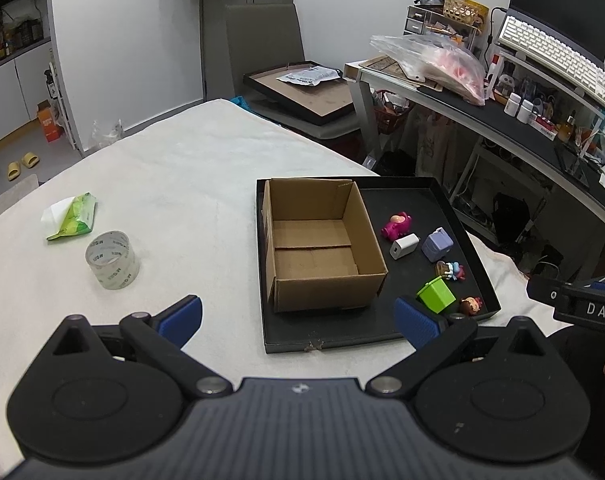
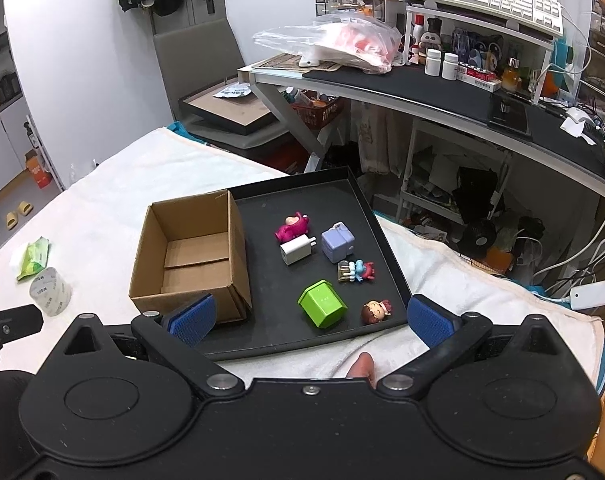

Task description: Organize rigid objects

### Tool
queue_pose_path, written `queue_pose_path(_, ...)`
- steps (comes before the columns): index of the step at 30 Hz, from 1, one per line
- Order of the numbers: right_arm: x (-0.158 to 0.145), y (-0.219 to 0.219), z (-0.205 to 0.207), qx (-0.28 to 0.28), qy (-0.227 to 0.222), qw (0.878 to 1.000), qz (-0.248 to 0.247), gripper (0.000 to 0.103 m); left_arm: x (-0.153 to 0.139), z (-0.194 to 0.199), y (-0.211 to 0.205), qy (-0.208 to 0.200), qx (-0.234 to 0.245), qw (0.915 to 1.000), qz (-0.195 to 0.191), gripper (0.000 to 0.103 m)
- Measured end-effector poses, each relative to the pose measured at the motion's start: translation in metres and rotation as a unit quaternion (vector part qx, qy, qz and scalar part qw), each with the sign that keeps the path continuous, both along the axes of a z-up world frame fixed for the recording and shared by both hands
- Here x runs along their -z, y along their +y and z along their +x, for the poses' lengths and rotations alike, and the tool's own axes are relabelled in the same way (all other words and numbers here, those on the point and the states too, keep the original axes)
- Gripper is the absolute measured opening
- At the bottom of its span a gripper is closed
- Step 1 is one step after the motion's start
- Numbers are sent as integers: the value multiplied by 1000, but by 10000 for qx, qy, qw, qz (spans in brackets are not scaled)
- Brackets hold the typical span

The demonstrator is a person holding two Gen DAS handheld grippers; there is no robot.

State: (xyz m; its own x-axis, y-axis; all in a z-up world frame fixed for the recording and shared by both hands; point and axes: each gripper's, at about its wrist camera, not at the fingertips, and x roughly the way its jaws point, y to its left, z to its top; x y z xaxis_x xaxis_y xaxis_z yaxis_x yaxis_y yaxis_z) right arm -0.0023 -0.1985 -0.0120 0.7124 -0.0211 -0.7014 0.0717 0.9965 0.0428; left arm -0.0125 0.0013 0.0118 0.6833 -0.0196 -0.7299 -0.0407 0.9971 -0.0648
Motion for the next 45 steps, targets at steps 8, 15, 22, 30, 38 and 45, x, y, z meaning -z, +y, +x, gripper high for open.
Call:
queue_pose_path(8, 0, 0, 0, 0, 14, 10000, 6, 103, 3, 2, -1, 29, -18, 10000, -2, 102)
queue_pose_path(15, 2, -3, 2, 49, 75, 9999, 64, 103, 7, 5, 0, 91, -42, 9999, -37, 102)
queue_pose_path(22, 4, -4, 4, 41, 107, 9999, 55, 103, 8, 9, 1, 111, -96, 9999, -88, 102)
queue_pose_path(30, 6, -5, 6, 1, 122, 9999, 91, 103, 9, 11, 2, 41, -158, 9999, -31, 102)
queue_pose_path(38, 12, -10, 8, 38, 170, 9997, 186, 103, 16, 18, 5, 36, -282, 9996, -50, 102)
queue_pose_path(45, 25, -19, 15, 174, 262, 9991, 276, 103, 34, 31, 7, 191, -330, 9992, -75, 102)
